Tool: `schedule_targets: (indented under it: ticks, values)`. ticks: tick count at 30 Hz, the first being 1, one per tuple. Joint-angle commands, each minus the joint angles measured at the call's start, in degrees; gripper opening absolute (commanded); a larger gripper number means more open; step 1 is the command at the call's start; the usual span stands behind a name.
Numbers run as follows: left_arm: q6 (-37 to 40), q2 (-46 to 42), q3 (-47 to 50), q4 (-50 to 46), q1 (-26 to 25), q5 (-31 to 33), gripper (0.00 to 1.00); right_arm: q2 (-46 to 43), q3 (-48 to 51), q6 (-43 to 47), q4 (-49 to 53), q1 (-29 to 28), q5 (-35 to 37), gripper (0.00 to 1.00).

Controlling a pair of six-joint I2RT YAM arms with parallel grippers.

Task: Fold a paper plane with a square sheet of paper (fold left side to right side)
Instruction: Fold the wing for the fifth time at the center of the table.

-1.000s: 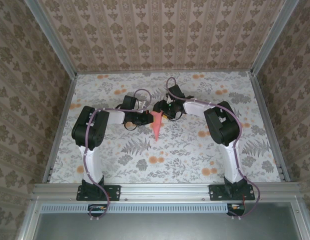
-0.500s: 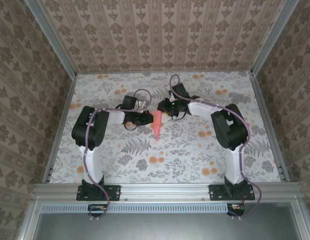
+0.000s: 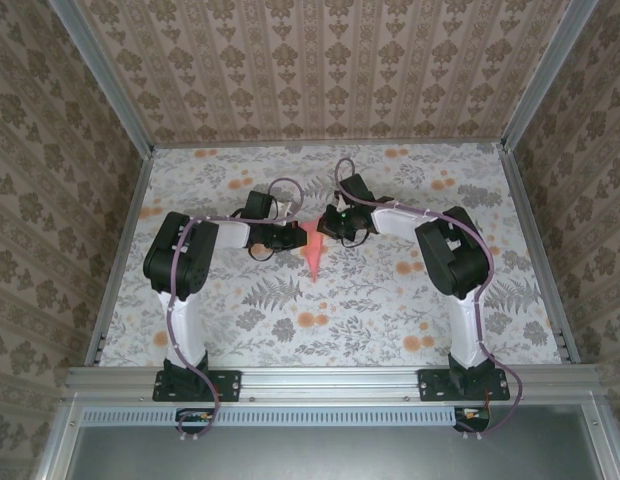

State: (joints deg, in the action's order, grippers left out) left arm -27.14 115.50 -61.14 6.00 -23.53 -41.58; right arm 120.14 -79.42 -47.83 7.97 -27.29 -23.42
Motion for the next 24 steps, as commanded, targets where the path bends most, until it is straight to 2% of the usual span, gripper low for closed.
schedule_targets:
  ticks: [1, 18, 21, 24]
  values:
    - [2.17, 2.41, 1.31, -3.89, -0.23, 3.37, 0.00, 1.88, -1.29, 0.99, 1.98, -0.33, -1.20, 0.02]
    - [2.66, 0.96, 1.21, -4.77, -0.28, 3.44, 0.00, 5.02, -0.75, 2.48, 7.24, -0.40, 0.76, 0.02]
    - [2.56, -1.13, 0.95, -5.58, -0.21, 3.43, 0.04, 5.29, -0.57, 2.65, 9.39, -0.40, 1.56, 0.02]
    - [3.04, -3.84, -0.22, -7.57, -0.03, 3.95, 0.12, 5.33, 0.04, 2.70, 10.06, -0.40, 2.10, 0.02]
